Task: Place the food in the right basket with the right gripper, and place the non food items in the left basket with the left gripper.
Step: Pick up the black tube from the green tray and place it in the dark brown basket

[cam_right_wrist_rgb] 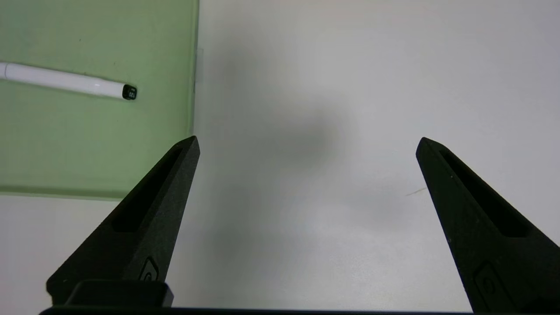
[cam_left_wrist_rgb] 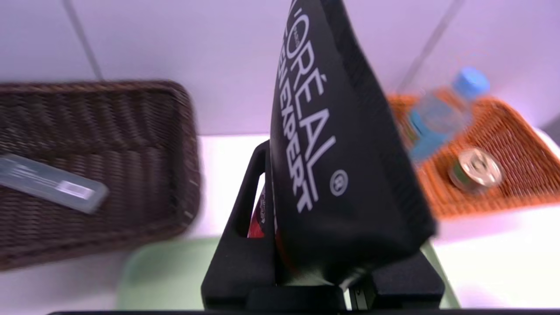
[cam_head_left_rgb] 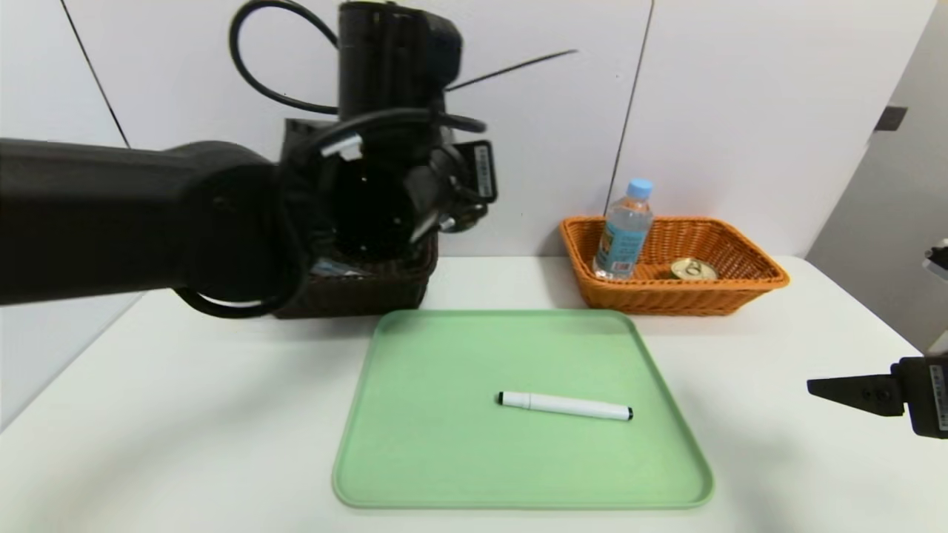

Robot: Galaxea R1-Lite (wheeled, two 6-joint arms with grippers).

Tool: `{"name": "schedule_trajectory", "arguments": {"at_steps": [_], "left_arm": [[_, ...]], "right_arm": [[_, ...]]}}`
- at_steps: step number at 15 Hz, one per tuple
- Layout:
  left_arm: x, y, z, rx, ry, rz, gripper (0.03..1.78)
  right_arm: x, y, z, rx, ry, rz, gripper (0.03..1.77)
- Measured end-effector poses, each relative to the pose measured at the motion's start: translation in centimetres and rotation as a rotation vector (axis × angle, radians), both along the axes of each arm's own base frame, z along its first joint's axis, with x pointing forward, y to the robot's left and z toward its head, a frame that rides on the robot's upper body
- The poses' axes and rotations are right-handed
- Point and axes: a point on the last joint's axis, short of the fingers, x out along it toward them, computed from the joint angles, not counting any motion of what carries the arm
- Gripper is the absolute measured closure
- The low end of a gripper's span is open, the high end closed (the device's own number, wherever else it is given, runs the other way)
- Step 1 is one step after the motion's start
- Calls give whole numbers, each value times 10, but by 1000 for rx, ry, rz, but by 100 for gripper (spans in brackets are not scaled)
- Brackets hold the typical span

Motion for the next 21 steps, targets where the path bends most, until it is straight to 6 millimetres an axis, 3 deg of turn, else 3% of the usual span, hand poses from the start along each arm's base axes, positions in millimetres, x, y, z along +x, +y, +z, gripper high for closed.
{"name": "schedule_trajectory", "arguments": {"at_steps": [5,8,13,21], "left_arm": [[46,83,3,-54,48,108,137],[68,112,-19,-63,119,139,137],[117,140,-67,-63,158,233,137],[147,155,-116,-24,258,296,137]], "right_arm": [[3,0,-2,1,13,2,9],[4,0,0,-3,7,-2,9],[2,0,6,-15,-24,3,9],[2,-1,14,-16,-53,1,9]]}}
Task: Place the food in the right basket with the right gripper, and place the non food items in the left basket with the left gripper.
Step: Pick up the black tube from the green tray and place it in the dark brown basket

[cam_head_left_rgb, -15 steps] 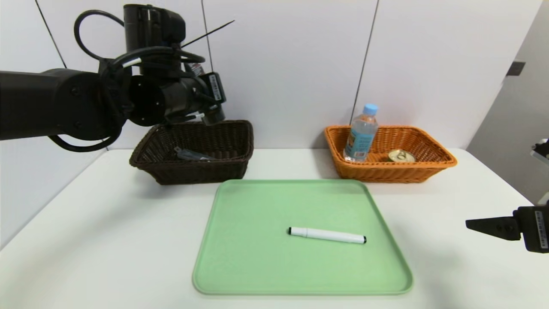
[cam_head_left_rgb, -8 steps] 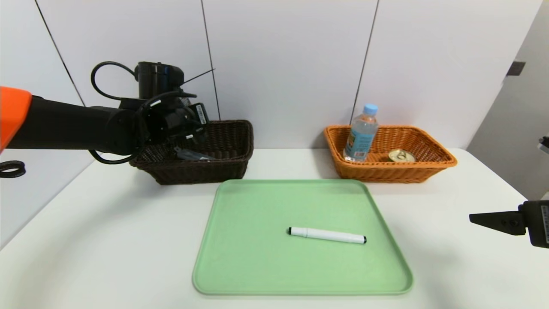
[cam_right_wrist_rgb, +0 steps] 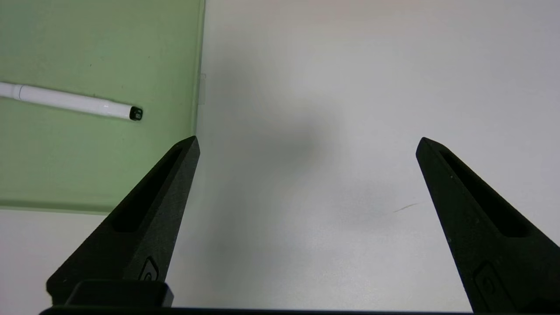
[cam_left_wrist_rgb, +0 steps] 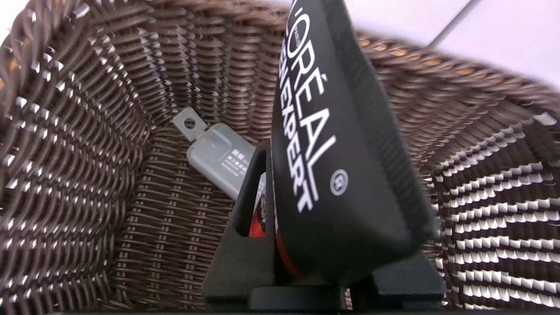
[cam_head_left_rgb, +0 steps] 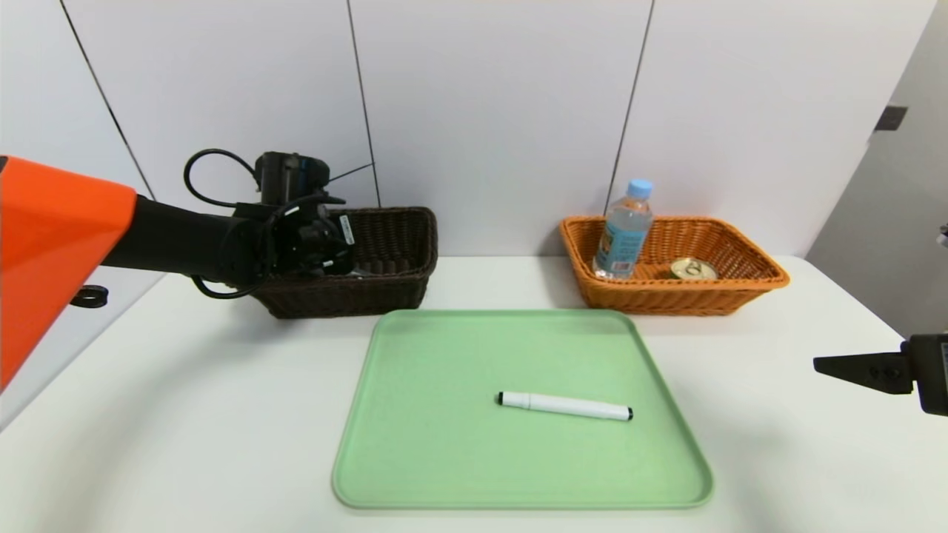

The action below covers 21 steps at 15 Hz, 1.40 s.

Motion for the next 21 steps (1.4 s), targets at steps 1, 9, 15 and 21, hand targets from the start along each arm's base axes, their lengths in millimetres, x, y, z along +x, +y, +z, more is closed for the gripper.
{"name": "schedule_trajectory", "arguments": {"at_steps": [1,9,15,21], "left_arm": [[2,0,-3,2,6,1,137],[9,2,-7,2,-34,9,137],[8,2,-5,13,-43,23,128],[11,2,-5,31,-49,29,64]], "right_arm": [[0,0,0,0,-2,0,9],[-1,0,1,-1,-7,1,9],[-2,0,1,-2,-5,2,9],[-2,0,0,-8,-1,8,9]]}}
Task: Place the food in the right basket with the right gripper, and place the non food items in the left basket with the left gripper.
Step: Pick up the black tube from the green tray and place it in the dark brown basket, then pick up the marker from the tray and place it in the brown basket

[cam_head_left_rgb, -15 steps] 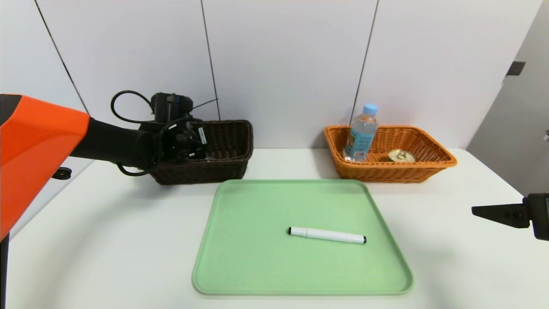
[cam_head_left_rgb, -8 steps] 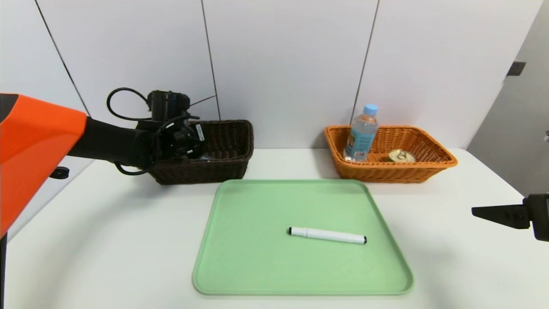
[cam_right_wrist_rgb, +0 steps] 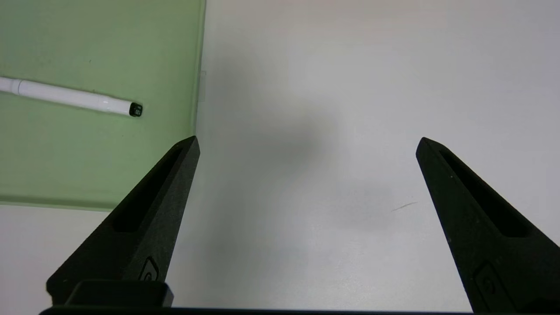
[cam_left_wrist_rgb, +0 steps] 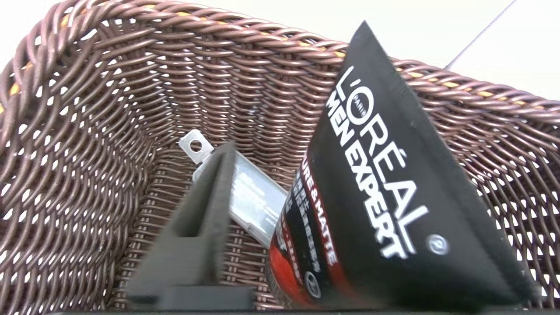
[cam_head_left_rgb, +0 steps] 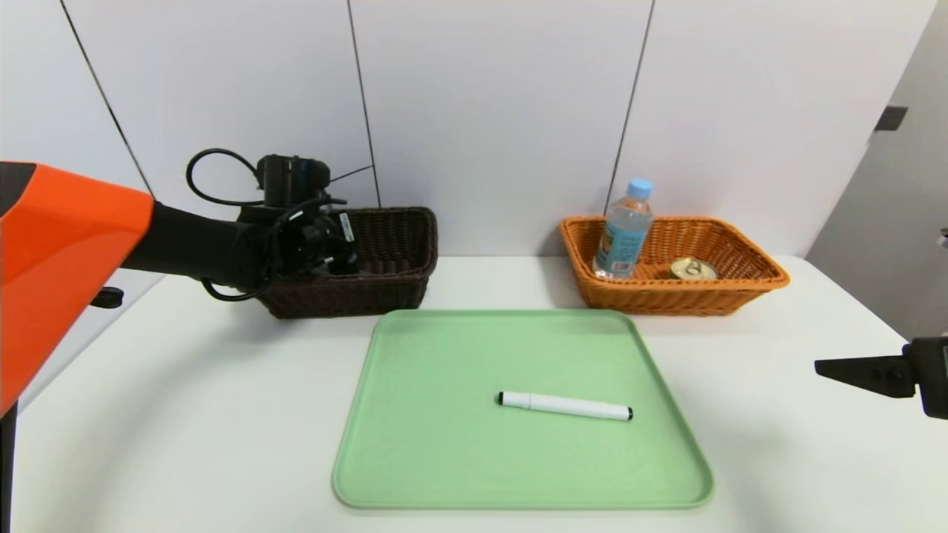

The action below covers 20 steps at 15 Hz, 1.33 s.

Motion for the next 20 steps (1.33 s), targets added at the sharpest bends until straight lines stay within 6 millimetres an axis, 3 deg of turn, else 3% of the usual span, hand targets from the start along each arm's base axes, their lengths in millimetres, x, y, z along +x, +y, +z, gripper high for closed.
{"name": "schedule_trajectory", "arguments": {"at_steps": [4,9,17,20], "left_arm": [[0,-1,14,-29,-90,-32,42],[5,-2,64,-28,-403,-54,28],[3,2,133,-87,-691,215,17],[-6,-2,133,-71,-620,196,15]], "right_arm": [[-2,0,-2,0,8,1,9],[-4,0,-4,1,10,3,9],[-6,0,-3,1,3,6,9],[-7,2,-3,1,3,19,9]]}}
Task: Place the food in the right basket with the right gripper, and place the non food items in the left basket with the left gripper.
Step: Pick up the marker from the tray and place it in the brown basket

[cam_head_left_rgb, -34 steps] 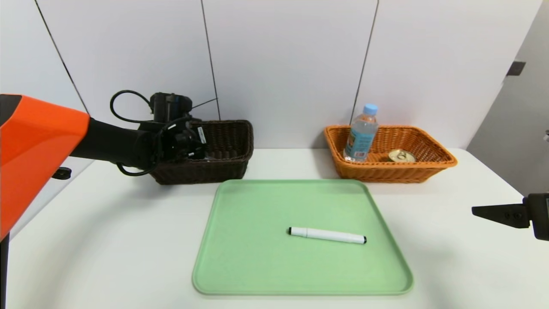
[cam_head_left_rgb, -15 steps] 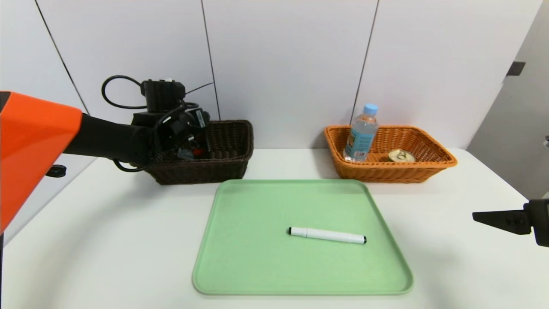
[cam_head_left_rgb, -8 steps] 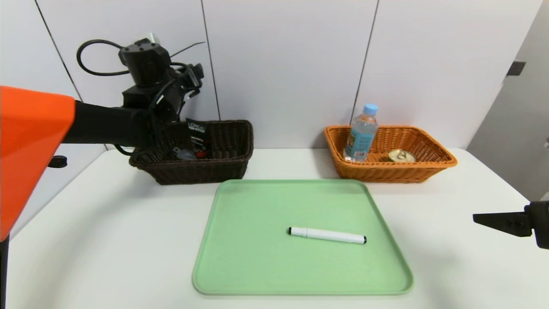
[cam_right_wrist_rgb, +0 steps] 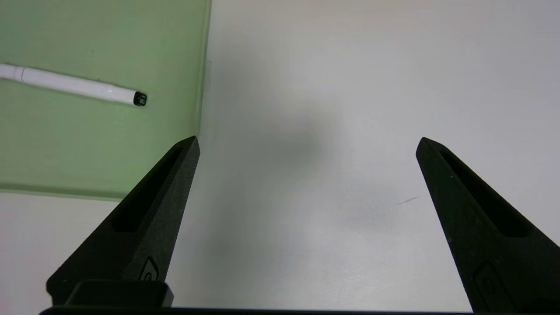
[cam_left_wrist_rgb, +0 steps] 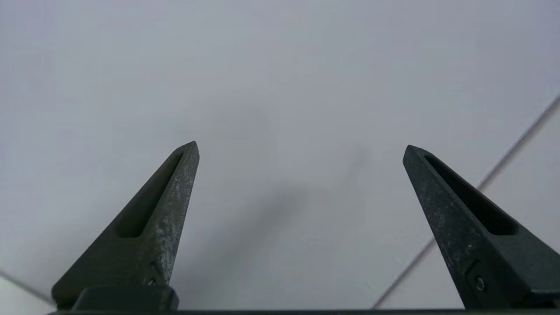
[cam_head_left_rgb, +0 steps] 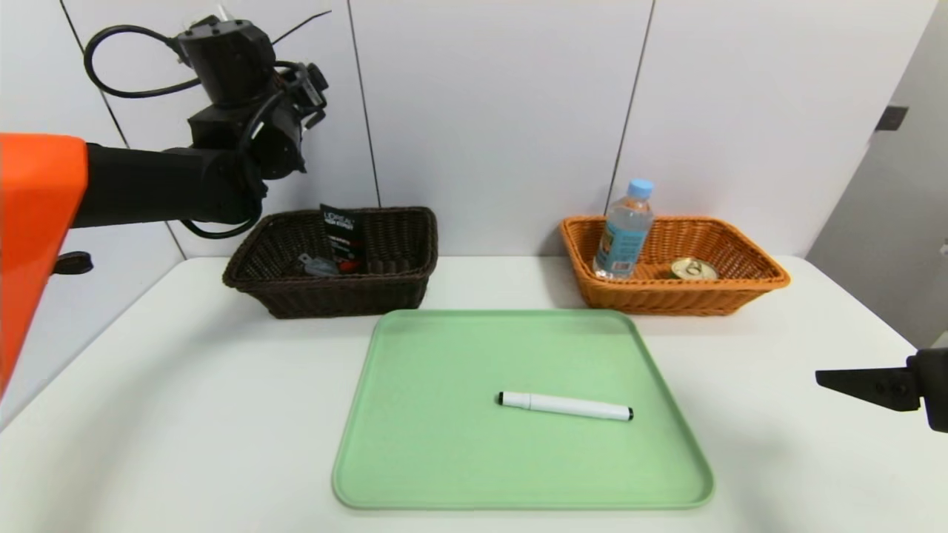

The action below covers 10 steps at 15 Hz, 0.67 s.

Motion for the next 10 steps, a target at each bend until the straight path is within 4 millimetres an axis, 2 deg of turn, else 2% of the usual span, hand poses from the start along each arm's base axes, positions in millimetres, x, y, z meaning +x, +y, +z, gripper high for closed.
{"name": "schedule_trajectory", "arguments": {"at_steps": [2,5,8,10], "left_arm": [[-26,-5,0,51,120,-128,14],[-76,-21,3,122,297,-453,14],[-113,-32,16,119,308,-777,14],[-131,-35,14,161,352,-963,13]], "right_arm": [[-1,0,0,0,0,3,9],[-3,1,-2,0,2,6,9],[-4,1,-2,1,3,6,9],[-6,1,-1,1,-4,6,9]]}}
